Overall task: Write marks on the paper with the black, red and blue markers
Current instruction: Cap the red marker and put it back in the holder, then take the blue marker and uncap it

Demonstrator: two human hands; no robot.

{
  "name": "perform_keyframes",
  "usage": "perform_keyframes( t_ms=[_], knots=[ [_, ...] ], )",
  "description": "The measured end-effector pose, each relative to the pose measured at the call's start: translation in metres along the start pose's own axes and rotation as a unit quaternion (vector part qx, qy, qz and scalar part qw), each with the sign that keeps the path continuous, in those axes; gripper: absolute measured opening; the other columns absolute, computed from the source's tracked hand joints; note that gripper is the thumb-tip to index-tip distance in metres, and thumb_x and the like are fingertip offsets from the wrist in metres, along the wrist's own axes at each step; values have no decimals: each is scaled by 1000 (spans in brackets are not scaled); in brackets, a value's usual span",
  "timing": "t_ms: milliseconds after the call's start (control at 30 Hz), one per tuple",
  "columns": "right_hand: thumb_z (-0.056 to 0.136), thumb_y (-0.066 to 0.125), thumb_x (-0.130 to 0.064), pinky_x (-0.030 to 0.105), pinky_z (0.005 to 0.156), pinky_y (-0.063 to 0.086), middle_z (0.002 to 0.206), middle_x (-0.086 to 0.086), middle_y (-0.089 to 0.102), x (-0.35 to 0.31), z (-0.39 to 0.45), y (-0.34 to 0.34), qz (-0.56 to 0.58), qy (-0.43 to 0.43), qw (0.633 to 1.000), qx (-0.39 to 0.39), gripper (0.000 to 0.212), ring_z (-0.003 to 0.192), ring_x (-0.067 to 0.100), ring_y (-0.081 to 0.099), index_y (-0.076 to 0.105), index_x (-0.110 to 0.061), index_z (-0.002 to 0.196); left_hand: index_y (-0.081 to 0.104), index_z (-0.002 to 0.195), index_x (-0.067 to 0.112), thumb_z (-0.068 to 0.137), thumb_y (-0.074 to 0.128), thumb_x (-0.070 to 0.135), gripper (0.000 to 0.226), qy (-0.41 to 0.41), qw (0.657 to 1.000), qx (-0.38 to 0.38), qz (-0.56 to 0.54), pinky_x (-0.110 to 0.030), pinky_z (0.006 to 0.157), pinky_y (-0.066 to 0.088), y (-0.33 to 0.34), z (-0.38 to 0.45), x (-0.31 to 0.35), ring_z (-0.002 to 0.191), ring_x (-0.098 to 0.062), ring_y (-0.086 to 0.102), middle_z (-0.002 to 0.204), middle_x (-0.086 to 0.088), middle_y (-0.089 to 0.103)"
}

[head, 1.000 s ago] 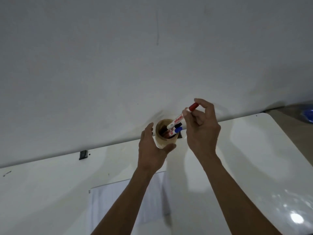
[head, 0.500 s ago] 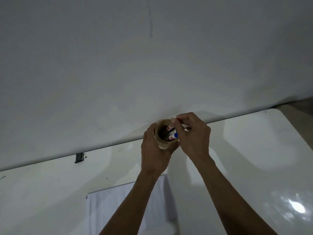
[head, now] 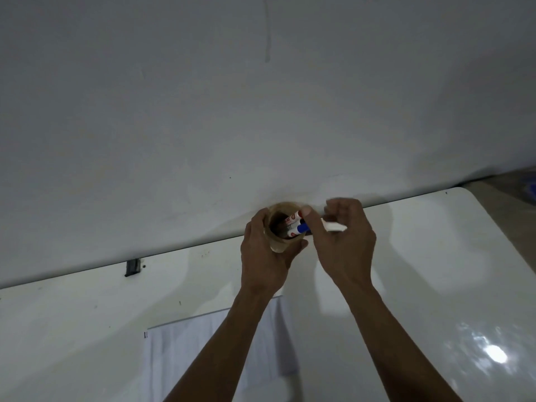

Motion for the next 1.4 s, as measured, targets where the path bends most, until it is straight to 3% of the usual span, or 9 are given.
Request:
perform_keyframes(
  t_ms=[100,500,633,767,867,1000,1167,1300,1400],
  knots=[
    [71,92,-36,2,68,43,79,-8,64,6,-17,0,-20,44,999,4,37,75,3,63,61,-19,83,48,117,42,70,88,32,63,12,1000,5,3,-39,95,55,-2,-1,1,105,-2,57,108,33,52],
    [80,86,-29,1,70,45,77,-2,76,8,-18,11,0,63,998,27,23,72,5,70,80,-8,88,46,111,45,70,88,30,60,5,1000,7,-3,-42,94,55,-4,0,4,104,-4,57,108,36,50],
    [81,85,-25,17,73,53,72,-12,74,-13,-18,-10,83,61,992,71,10,69,2,69,76,-21,81,52,123,32,67,88,37,67,-16,1000,6,-10,-45,94,55,-4,-1,-1,114,-11,59,118,22,59],
    [87,80,-24,38,70,60,74,-11,75,-39,-15,-44,191,39,973,124,18,77,13,71,71,-35,76,45,109,57,65,88,32,67,-40,999,-2,-13,-44,96,54,-6,-3,6,114,-7,57,110,41,56],
    [94,69,-30,43,81,61,87,-4,78,-57,-20,-64,275,-8,952,131,8,90,22,77,65,-34,88,42,111,60,62,91,26,77,-82,996,-20,-6,-39,98,51,-9,-5,6,114,-7,57,113,30,58],
    [103,58,-20,38,71,61,84,4,68,-59,-32,-63,271,-40,959,70,9,71,21,71,59,-28,98,30,149,23,72,88,28,97,-115,991,-39,49,-47,108,46,-30,-20,-6,136,-19,46,149,-3,48],
    [87,78,-16,20,50,49,69,0,73,-42,-76,-26,192,80,974,-93,18,49,14,61,61,-23,90,57,130,26,91,67,35,41,-106,993,-2,48,-8,79,50,-84,-57,-1,111,-5,63,119,9,68],
    [74,90,-21,20,58,55,72,2,74,-36,-117,-1,78,83,968,-224,27,55,6,68,65,-15,84,71,111,24,97,56,38,25,-98,994,-45,-24,-40,81,61,-131,-87,15,90,-7,72,98,8,76],
    [69,94,-24,20,58,55,68,3,74,-48,-143,11,7,48,960,-276,30,57,13,69,69,-11,81,75,101,24,95,59,35,21,-81,994,-74,-17,-31,76,61,-161,-107,19,84,-8,72,91,12,77]
  ],
)
Point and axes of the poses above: each hand's wrist, its own z-axis towards the middle knuckle, its own y-axis out of the palm, x = y × z, the point moved 1 cm from there along z, towards the middle knuckle
